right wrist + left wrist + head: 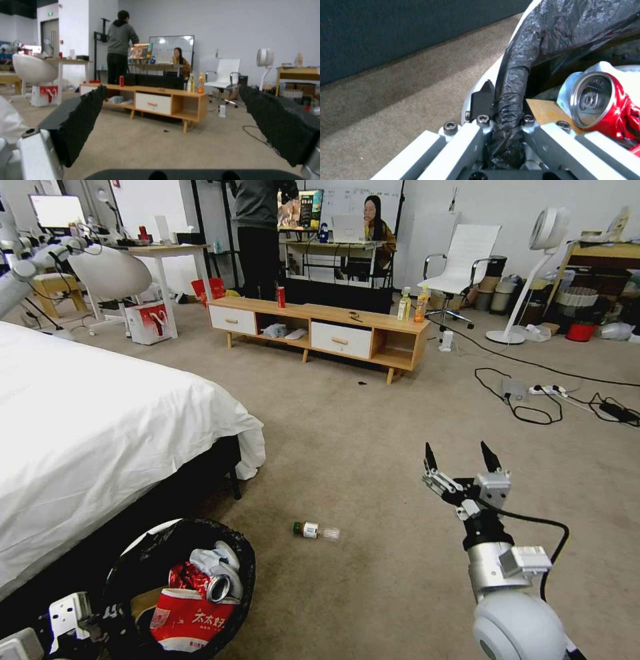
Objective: Pick up the trash bin and place the garbage on the floor into it.
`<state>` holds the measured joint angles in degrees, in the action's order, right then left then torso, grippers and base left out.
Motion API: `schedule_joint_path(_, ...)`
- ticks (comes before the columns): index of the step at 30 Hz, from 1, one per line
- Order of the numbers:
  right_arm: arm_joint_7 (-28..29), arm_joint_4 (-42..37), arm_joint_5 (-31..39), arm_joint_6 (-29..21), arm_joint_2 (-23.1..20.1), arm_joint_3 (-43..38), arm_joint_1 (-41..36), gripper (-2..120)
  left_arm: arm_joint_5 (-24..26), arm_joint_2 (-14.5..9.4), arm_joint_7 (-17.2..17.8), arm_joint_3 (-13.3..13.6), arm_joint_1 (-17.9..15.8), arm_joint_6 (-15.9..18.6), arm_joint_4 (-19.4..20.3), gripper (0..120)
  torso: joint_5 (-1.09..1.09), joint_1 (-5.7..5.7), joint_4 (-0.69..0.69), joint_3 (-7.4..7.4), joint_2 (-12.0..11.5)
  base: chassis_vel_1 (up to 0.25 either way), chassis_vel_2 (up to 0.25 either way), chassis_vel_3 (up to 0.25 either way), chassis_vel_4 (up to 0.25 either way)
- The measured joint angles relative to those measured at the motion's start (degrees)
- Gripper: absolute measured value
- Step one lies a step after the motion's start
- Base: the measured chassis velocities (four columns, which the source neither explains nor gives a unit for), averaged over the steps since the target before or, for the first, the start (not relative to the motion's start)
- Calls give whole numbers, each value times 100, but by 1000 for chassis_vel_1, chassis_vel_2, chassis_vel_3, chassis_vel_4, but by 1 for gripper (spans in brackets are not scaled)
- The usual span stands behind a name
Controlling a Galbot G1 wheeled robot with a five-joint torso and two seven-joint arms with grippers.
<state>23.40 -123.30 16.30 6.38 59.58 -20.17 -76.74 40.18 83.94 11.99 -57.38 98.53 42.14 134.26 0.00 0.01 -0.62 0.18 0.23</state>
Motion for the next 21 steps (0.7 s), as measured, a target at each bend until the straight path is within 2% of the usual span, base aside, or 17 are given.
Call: schedule_joint_path(21,-12,222,-383,228,165,146,-252,100,106,1,2,21,11,0,32,1,0,0,0,0,-1,0,0,0,0)
